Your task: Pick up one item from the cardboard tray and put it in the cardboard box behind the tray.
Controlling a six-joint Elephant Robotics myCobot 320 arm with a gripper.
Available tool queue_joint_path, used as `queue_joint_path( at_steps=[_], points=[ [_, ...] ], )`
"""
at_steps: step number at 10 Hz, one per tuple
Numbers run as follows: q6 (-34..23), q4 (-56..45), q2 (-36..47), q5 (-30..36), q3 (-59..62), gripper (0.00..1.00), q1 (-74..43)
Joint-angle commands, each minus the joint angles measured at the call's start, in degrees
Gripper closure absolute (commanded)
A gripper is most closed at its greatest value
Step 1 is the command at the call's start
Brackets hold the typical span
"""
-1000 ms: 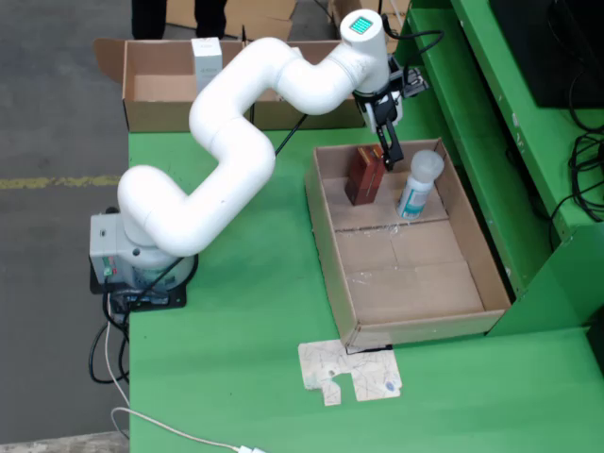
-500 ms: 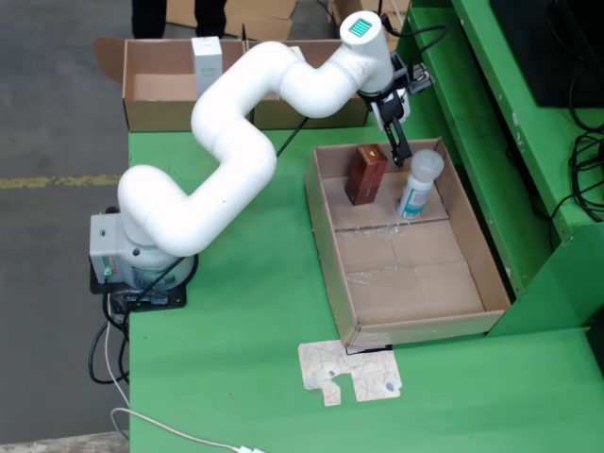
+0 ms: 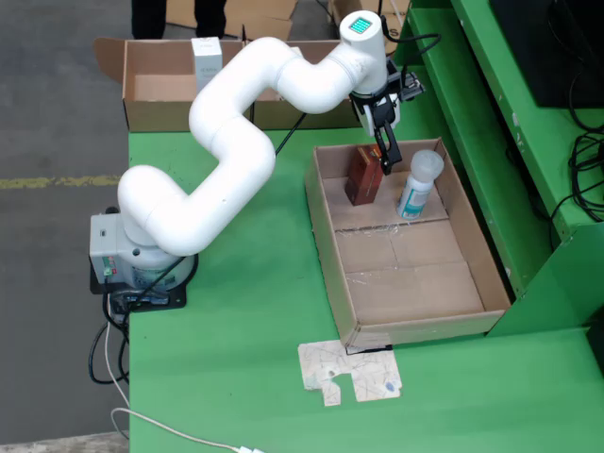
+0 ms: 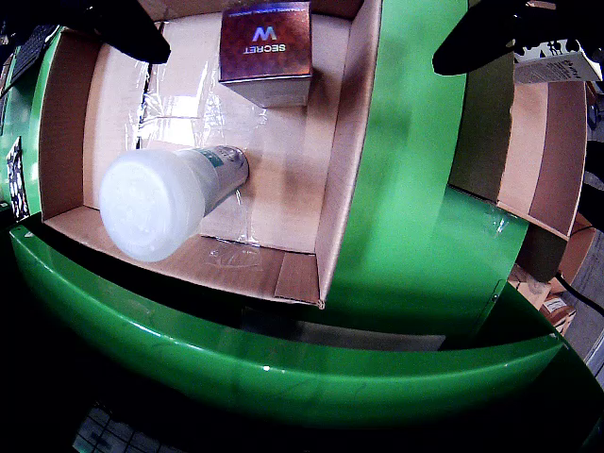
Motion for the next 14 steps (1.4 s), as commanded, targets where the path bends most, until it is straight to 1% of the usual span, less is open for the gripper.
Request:
queue_joint_path(
  at_steps=[1, 7, 10, 14],
  points=[
    [0.3, -2.3, 3.5, -0.7, 1.5, 0.0, 0.4],
    [-0.2, -2.5, 3.5, 0.4, 1.5, 0.0, -0.2],
    [-0.4, -0.4, 2.5, 0.2, 1.5, 0.0, 0.0],
    [-0.3, -2.3, 2.2, 1.0, 1.5, 0.0, -0.1]
  ],
)
